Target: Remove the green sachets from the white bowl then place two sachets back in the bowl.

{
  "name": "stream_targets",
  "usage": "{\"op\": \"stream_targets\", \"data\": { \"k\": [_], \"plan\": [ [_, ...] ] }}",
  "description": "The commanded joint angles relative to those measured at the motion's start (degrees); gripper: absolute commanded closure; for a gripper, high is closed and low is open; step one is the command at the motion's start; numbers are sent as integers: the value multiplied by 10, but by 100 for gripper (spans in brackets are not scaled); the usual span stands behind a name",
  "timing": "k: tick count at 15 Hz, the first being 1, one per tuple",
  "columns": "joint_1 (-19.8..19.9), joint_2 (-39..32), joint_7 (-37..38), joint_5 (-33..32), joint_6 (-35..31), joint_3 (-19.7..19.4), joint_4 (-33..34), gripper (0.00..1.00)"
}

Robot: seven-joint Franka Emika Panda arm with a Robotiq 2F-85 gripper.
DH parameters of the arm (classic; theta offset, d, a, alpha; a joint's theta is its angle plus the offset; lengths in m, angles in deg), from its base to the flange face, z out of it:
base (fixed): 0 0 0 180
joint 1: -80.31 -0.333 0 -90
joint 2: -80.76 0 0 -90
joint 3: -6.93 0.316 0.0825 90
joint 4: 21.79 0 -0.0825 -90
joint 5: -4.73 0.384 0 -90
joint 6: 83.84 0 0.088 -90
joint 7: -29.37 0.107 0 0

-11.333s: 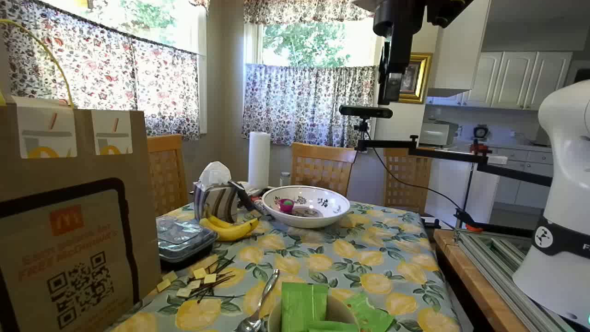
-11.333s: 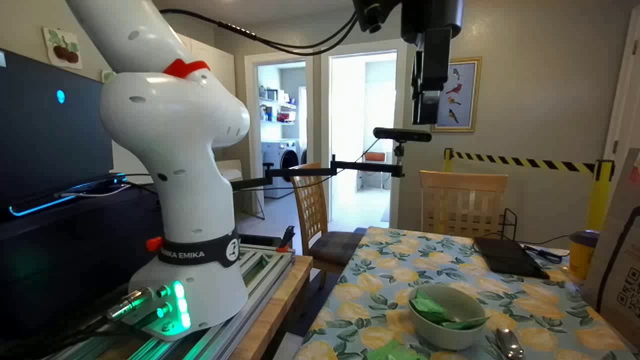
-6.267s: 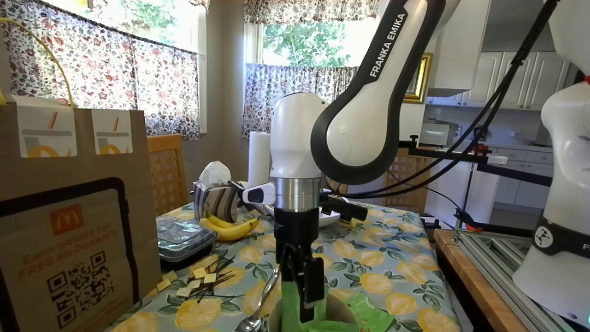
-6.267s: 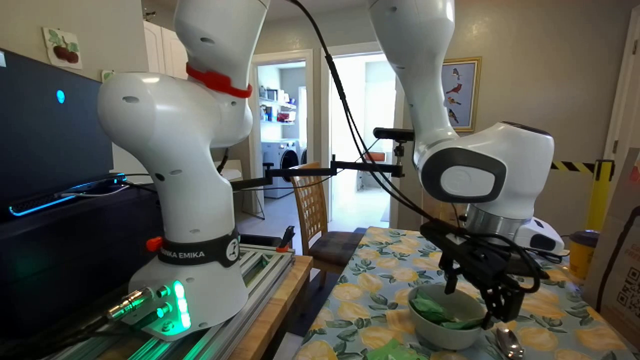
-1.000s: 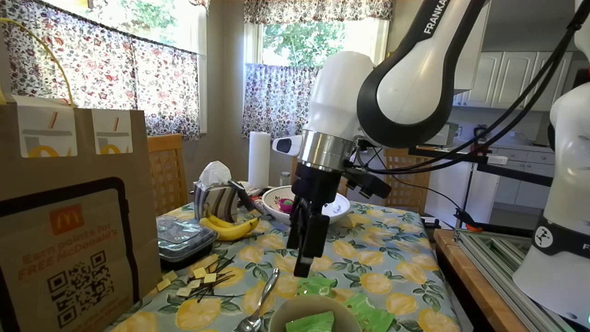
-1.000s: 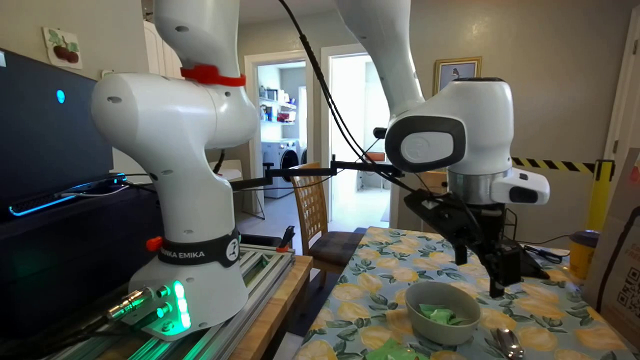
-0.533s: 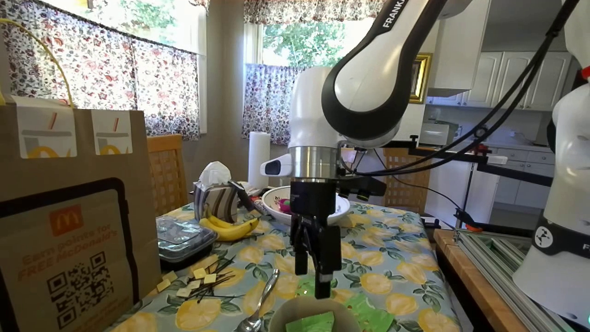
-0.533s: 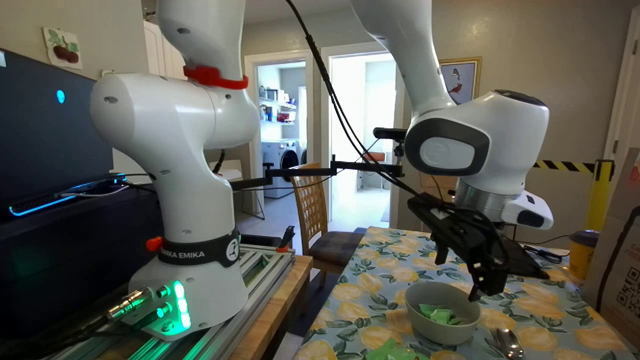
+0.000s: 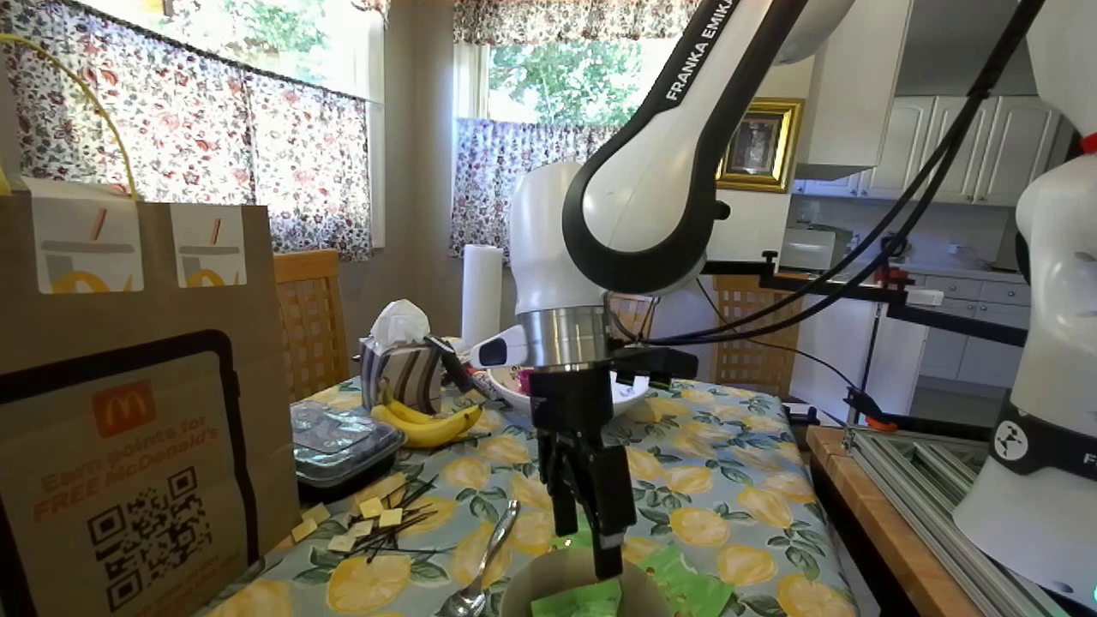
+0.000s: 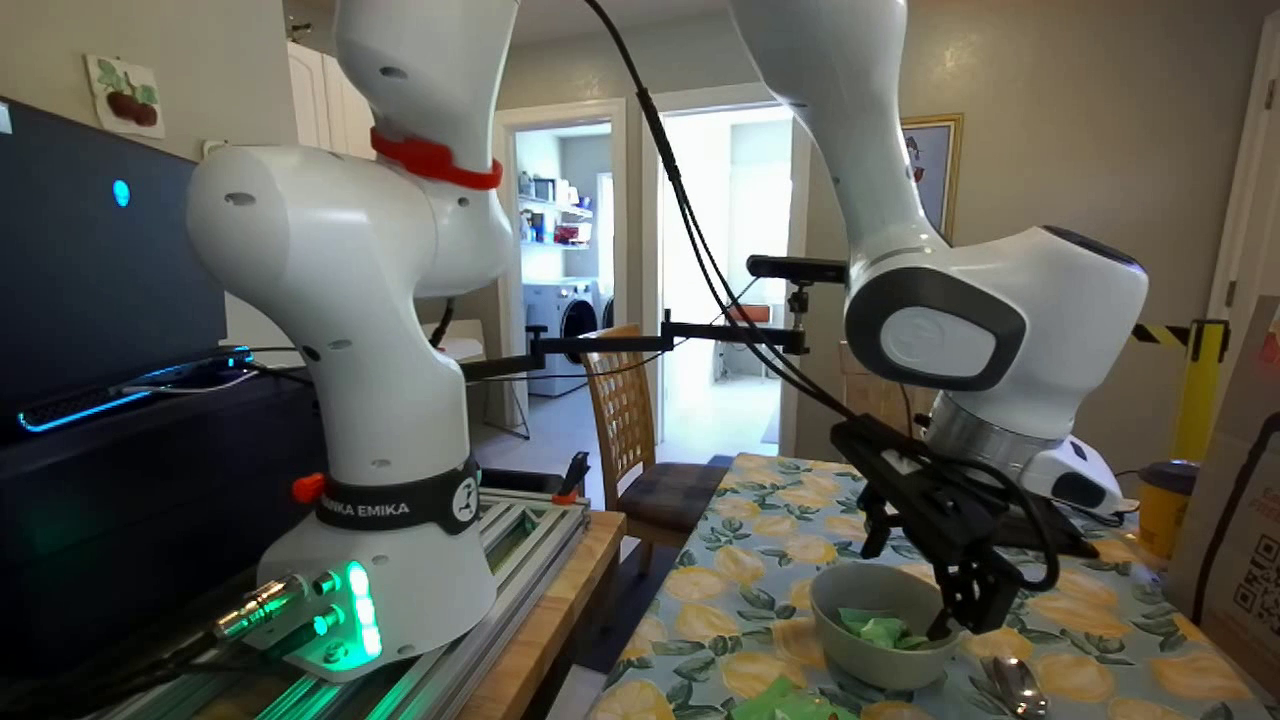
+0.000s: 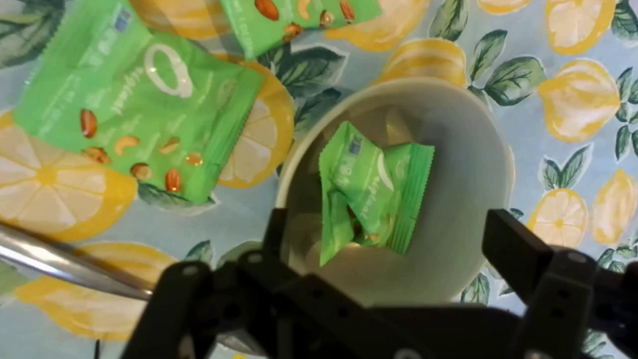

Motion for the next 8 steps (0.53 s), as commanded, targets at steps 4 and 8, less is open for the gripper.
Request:
{"op": "stream_targets", "data": {
  "k": [4, 8],
  "plan": [
    [-19, -49, -11, -10, 30, -8, 54, 0],
    [-31, -65, 1, -18, 27, -10, 64, 0]
  ]
}}
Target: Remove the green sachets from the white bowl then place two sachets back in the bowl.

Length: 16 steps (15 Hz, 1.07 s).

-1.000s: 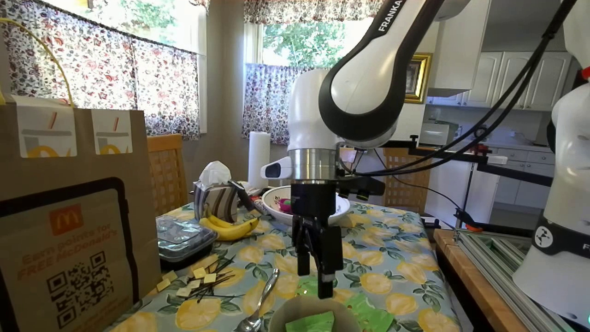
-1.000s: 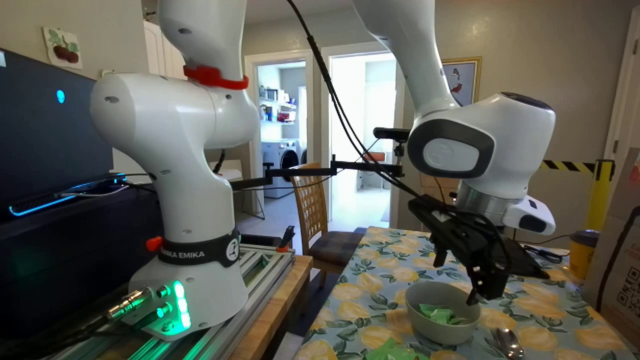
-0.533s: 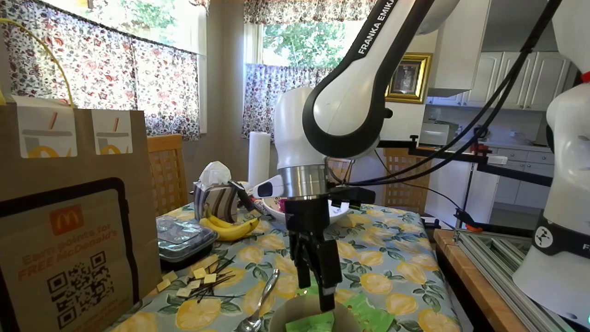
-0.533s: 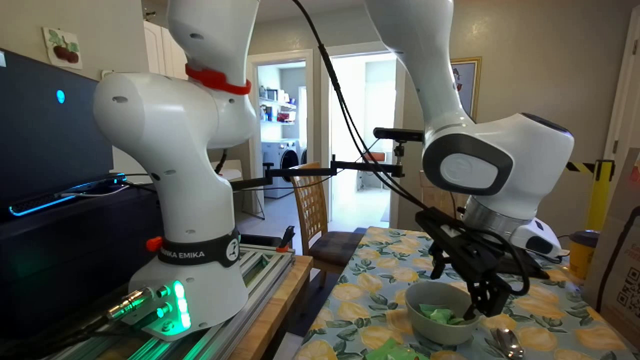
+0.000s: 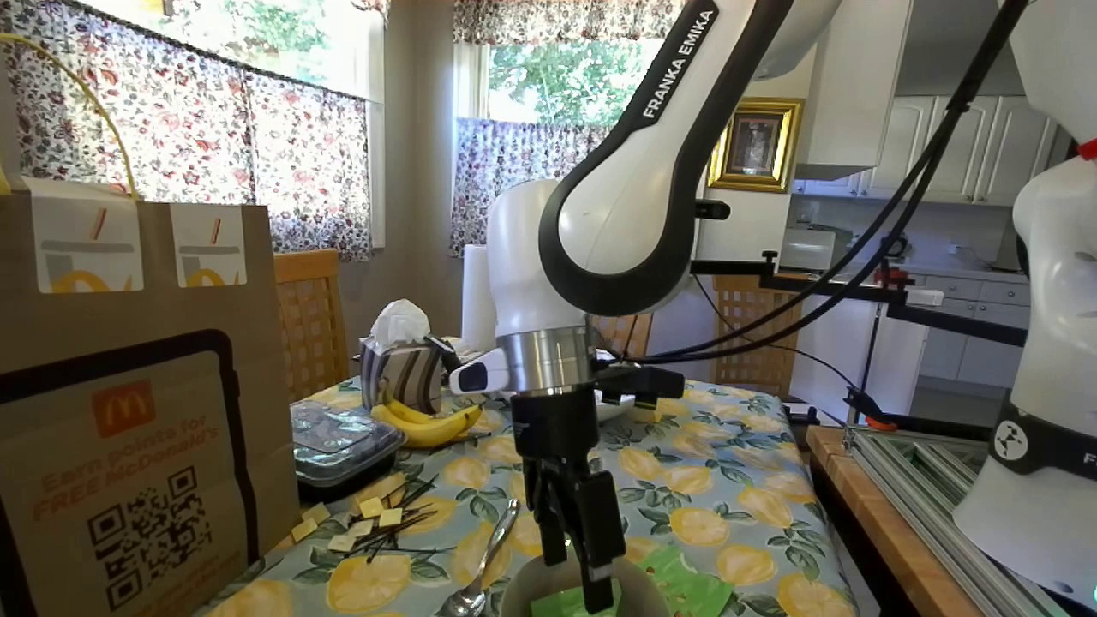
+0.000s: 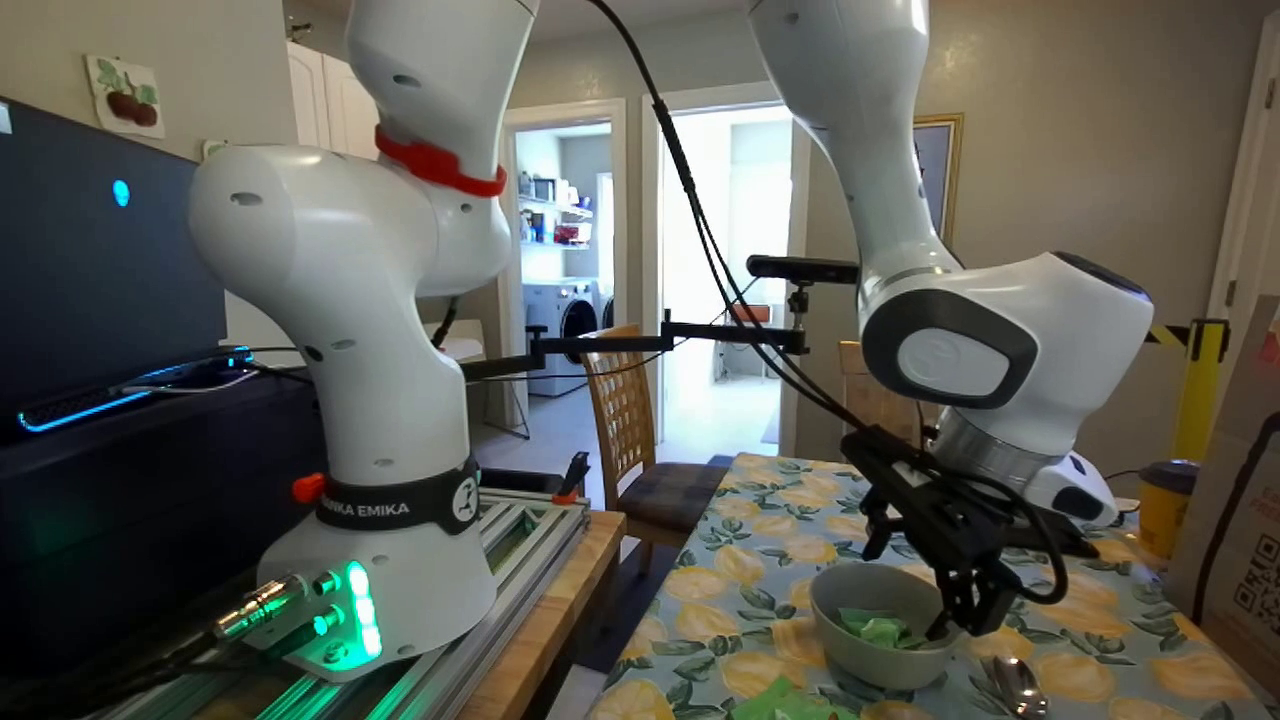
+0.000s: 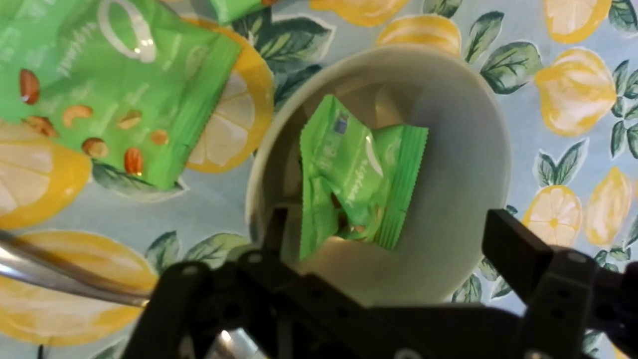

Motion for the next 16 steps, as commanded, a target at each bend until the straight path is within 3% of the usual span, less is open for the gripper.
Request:
{"op": "stream_targets", "data": {
  "k": [1, 8, 9, 11, 16],
  "plan": [
    [-18, -28, 6, -20, 12, -10, 28, 0],
    [-66, -45, 71, -92, 8, -43, 33, 2],
    [-72, -48, 84, -104, 8, -47, 35, 27],
    [-77, -52, 99, -120, 11, -48, 38, 29],
    [-81, -61, 123, -145, 14, -48, 46, 69]
  ]
}}
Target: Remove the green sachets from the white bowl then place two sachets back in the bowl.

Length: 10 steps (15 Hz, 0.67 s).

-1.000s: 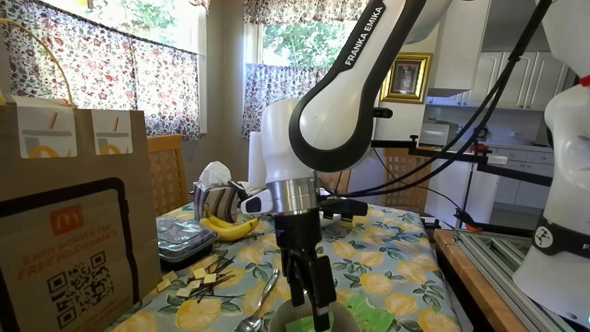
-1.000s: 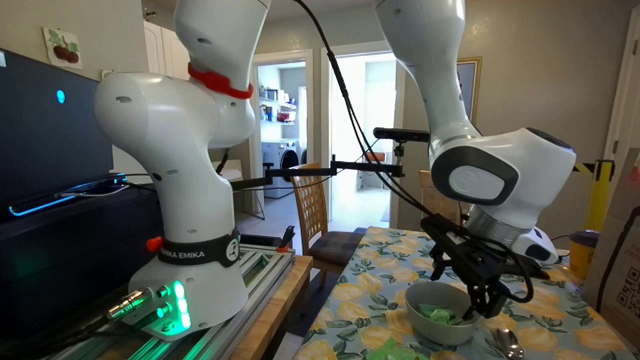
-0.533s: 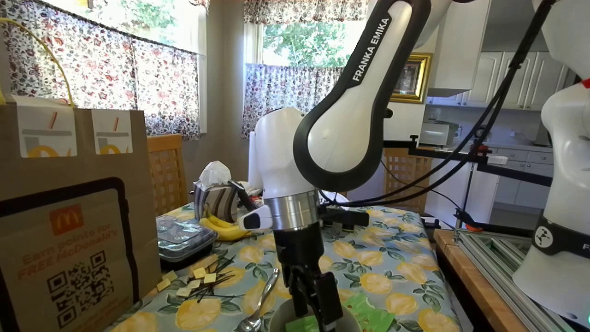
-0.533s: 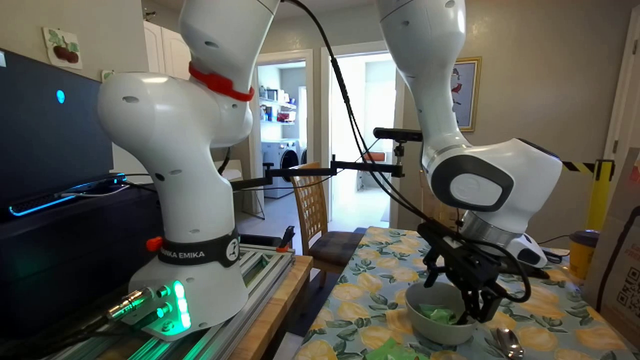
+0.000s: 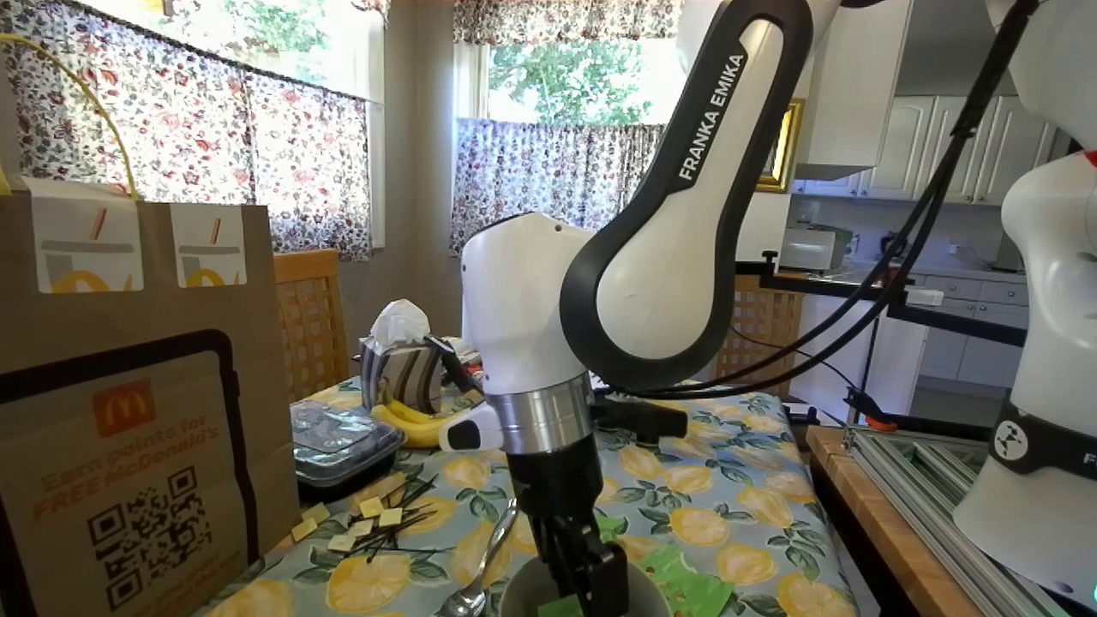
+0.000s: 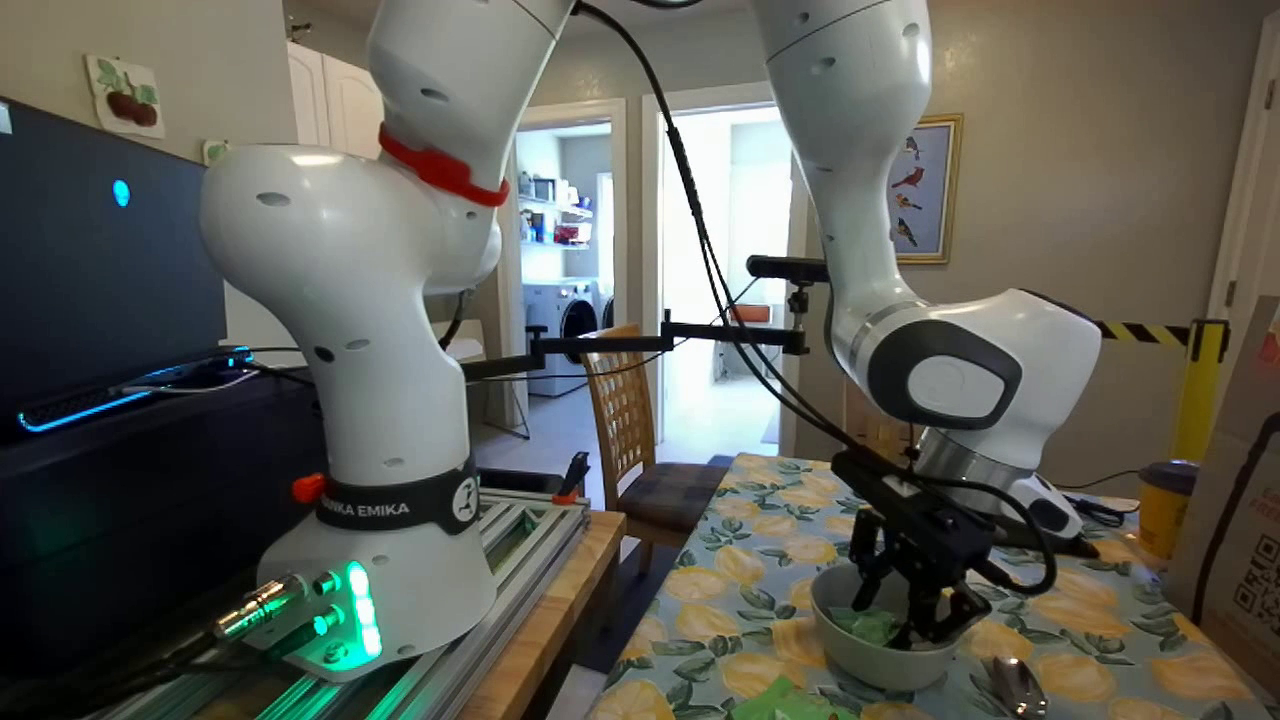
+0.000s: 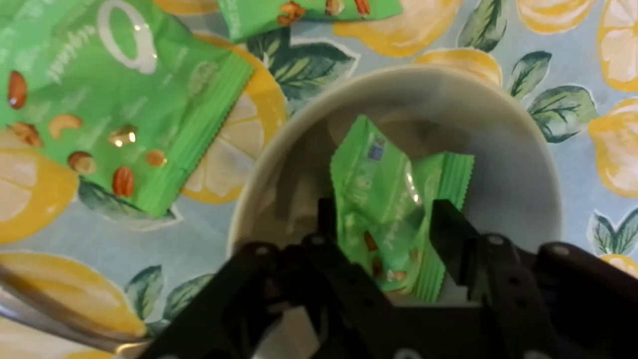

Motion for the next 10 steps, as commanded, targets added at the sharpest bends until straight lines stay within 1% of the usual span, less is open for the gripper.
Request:
{"op": "stream_targets", "data": {
  "k": [1, 4, 6, 7, 9, 10],
  "plan": [
    [-4, -14, 20, -19, 13, -3, 22, 77],
    [9, 15, 9, -5, 4, 11, -1, 97],
    [12, 48, 12, -1, -5, 13, -26, 96],
    [15, 66, 11, 2, -10, 15, -38, 100],
    [33, 103, -5, 28, -9, 26, -62, 97],
    [50, 119, -19, 58, -1, 38, -70, 99]
  ]
}}
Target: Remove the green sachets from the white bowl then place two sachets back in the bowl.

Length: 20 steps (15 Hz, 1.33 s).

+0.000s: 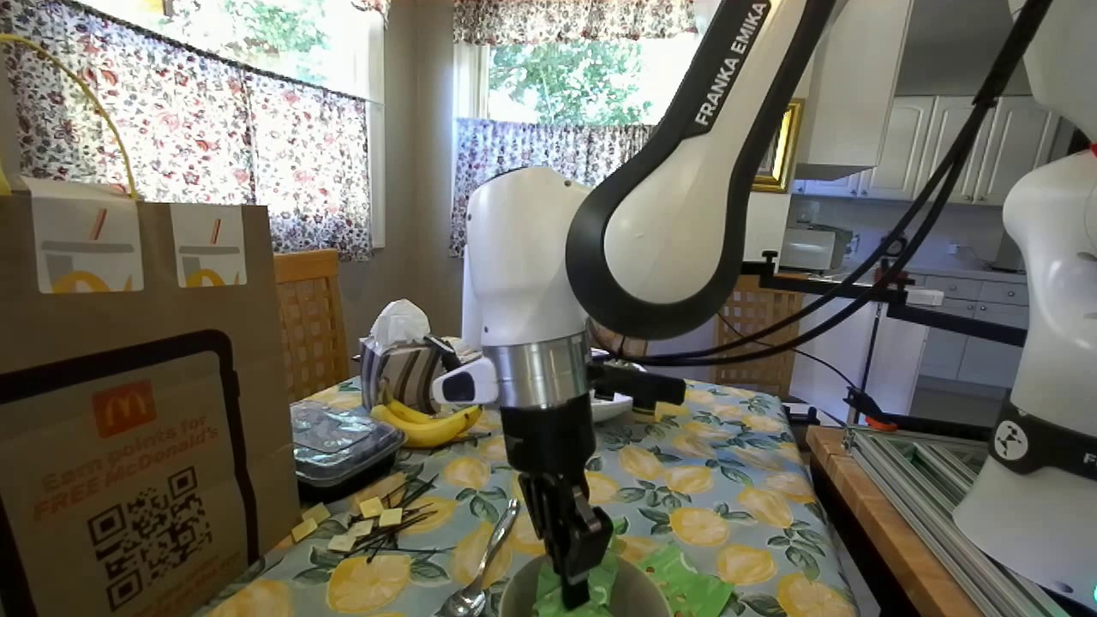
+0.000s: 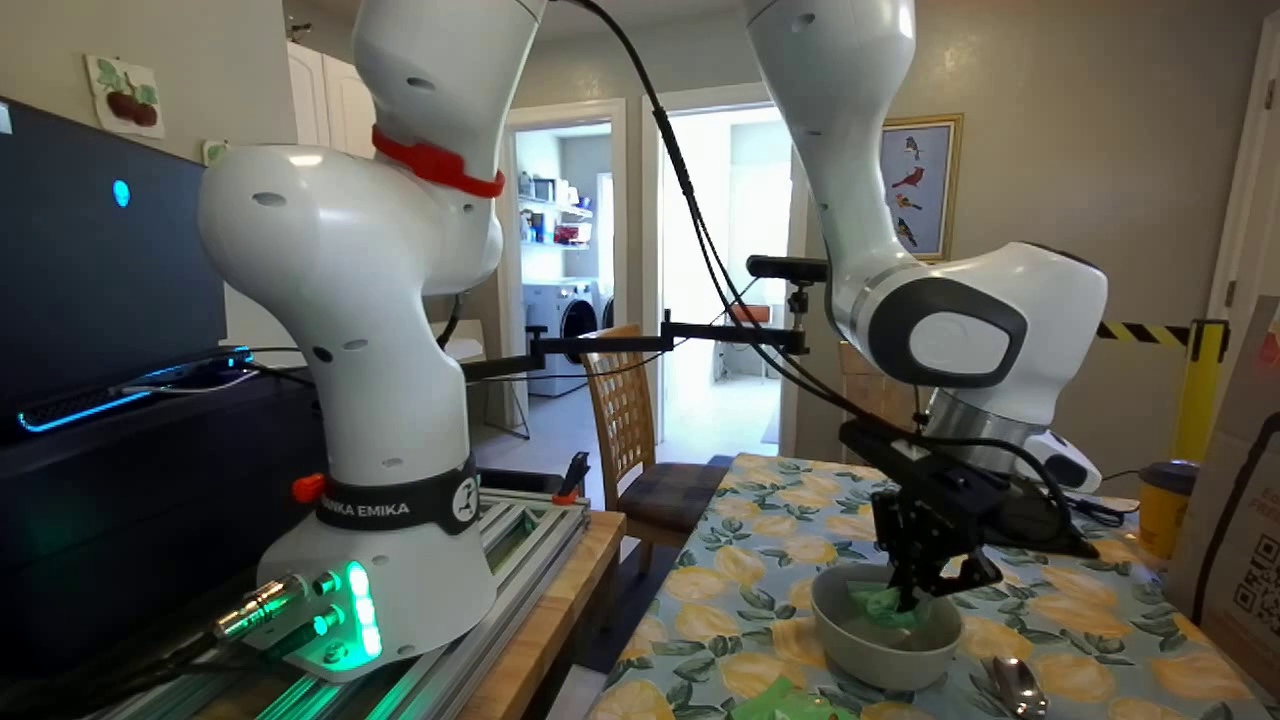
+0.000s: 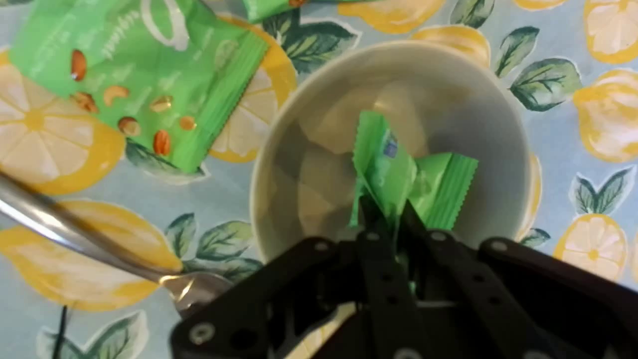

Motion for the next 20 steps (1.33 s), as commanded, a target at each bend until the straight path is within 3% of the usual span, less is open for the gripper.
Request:
{"op": "stream_targets", "data": {
  "k": [1, 4, 6, 13, 20],
  "plan": [
    [51, 82, -35, 81, 7, 38, -61, 98],
    [71, 130, -56, 168, 18, 41, -92, 98],
    [62, 152, -37, 177, 30, 13, -110, 98],
    [53, 168, 19, 72, 15, -94, -160, 98],
    [67, 145, -9, 58, -63, -121, -151, 98]
  ]
}}
